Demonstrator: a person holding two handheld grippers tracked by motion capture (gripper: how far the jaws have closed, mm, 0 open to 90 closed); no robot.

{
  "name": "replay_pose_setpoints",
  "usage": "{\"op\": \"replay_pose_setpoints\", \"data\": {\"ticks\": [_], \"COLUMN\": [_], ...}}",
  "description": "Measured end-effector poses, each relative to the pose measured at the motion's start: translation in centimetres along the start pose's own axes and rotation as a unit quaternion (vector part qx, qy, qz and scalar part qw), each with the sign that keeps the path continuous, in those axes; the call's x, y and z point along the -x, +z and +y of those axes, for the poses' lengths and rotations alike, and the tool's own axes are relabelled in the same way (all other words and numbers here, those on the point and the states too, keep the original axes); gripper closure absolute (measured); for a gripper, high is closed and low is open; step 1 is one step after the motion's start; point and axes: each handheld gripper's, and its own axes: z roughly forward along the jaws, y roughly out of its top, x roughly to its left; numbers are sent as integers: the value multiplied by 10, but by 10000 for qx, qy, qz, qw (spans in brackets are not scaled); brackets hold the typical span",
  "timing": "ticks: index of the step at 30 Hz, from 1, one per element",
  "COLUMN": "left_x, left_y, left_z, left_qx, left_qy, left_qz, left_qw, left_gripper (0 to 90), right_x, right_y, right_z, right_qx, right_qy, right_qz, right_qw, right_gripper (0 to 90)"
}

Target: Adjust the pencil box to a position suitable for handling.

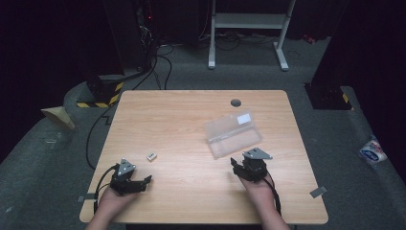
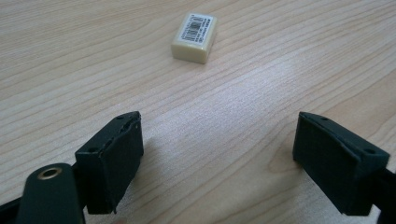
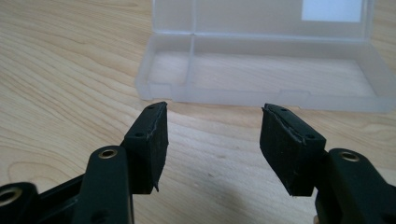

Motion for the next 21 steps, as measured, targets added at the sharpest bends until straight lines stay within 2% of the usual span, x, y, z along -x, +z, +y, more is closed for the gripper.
{"op": "replay_pose_setpoints", "data": {"ticks": [7, 18, 21], "left_x": [0, 0, 0], "left_y": [0, 0, 0], "left_z": [0, 0, 0], "left_qx": [-1, 0, -2], "left_qy": [1, -1, 2], "left_qz": [0, 0, 0], "left_qw": [10000, 10000, 10000], "left_gripper": [165, 164, 164], "right_x": [-7, -12, -13], "right_y": [7, 23, 26], "right_z": [11, 23, 27], "right_qx": [40, 63, 95], "right_qy": [-77, -31, -54], "right_qz": [51, 68, 67], "right_qw": [9999, 10000, 9999], "right_gripper": [437, 494, 533]}}
